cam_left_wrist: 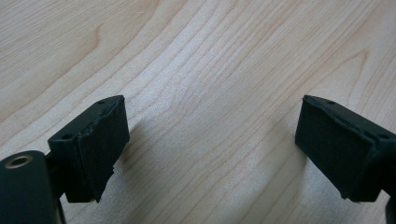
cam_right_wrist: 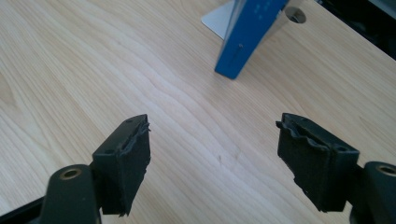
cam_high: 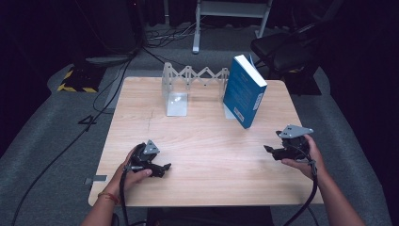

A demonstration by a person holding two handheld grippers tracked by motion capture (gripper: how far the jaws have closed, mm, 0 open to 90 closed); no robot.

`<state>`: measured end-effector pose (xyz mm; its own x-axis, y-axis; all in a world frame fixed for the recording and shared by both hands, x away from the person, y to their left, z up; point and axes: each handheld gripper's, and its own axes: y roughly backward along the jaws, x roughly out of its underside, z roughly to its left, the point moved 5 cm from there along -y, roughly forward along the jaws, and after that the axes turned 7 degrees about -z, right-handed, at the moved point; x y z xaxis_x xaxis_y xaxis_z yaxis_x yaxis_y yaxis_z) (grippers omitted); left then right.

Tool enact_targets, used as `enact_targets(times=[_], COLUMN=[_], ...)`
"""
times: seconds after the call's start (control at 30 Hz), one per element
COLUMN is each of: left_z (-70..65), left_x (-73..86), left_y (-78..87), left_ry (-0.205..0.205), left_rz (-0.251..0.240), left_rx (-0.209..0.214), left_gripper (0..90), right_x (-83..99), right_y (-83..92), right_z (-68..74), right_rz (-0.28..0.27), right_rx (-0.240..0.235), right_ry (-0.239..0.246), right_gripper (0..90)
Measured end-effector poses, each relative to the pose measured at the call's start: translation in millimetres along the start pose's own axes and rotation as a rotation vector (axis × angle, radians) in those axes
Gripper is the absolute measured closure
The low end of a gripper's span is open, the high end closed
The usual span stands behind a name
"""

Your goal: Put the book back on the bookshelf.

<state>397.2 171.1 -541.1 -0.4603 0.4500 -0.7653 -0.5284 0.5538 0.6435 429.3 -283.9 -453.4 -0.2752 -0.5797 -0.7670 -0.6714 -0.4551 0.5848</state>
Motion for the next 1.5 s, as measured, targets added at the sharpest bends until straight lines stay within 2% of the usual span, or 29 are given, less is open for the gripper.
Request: enact_targets(times=[0.03, 0.07, 0.17, 0.43, 0.47, 0.57, 0.63, 0.7, 0.77, 0.8, 0.87, 0.93, 1.5], left_z=[0.1, 0.1, 0.0, 0.0, 0.0, 0.0, 0.0, 0.1, 0.1, 0.1, 0.0, 0.7, -0.5], left_x=[0.0, 0.0, 0.0, 0.0, 0.0, 0.0, 0.0, 0.0, 0.0, 0.0, 0.0, -0.4, 0.3], left_y=[0.1, 0.1, 0.0, 0.0, 0.0, 0.0, 0.0, 0.0, 0.0, 0.0, -0.1, -0.5, -0.1], left_ry=[-0.002, -0.002, 0.000, 0.000, 0.000, 0.001, 0.001, 0.000, 0.001, 0.001, 0.001, -0.007, 0.013], left_rz=[0.000, 0.000, 0.000, 0.000, 0.000, 0.000, 0.000, 0.001, 0.000, 0.000, 0.000, 0.001, 0.002], left_rx=[-0.001, -0.001, 0.000, 0.000, 0.000, 0.000, 0.000, 0.000, 0.000, 0.000, 0.000, -0.003, -0.014], left_gripper=[10.4, 10.3, 10.3, 10.3, 10.3, 10.3, 10.2, 10.2, 10.2, 10.2, 10.2, 9.8, 9.0], right_x=[2.4, 6.4, 22.0, 68.8, 68.8, 91.5, 102.1, 111.6, 122.1, 122.1, 126.4, 128.3, 128.8], right_y=[1.5, 4.1, 8.0, 10.2, 10.2, 13.3, 15.4, 17.1, 18.0, 18.0, 18.8, 19.5, 19.5], right_z=[0.5, 2.6, 6.2, 1.9, 1.9, -2.4, -4.4, -7.3, -9.5, -9.5, -10.6, -11.7, -12.0], right_rz=[-0.007, -0.025, -0.014, 0.019, 0.019, 0.035, 0.025, 0.024, 0.019, 0.019, -0.003, -0.008, -0.004], right_rx=[0.009, -0.003, -0.021, -0.028, -0.028, -0.011, -0.020, 0.009, 0.016, 0.016, 0.004, 0.021, 0.041], right_ry=[0.002, -0.002, -0.009, -0.113, -0.113, -0.167, -0.212, -0.238, -0.286, -0.286, -0.325, -0.339, -0.355], right_gripper=[26.3, 26.4, 25.1, 24.4, 24.4, 24.2, 23.8, 23.7, 21.7, 21.7, 21.7, 20.1, 20.0])
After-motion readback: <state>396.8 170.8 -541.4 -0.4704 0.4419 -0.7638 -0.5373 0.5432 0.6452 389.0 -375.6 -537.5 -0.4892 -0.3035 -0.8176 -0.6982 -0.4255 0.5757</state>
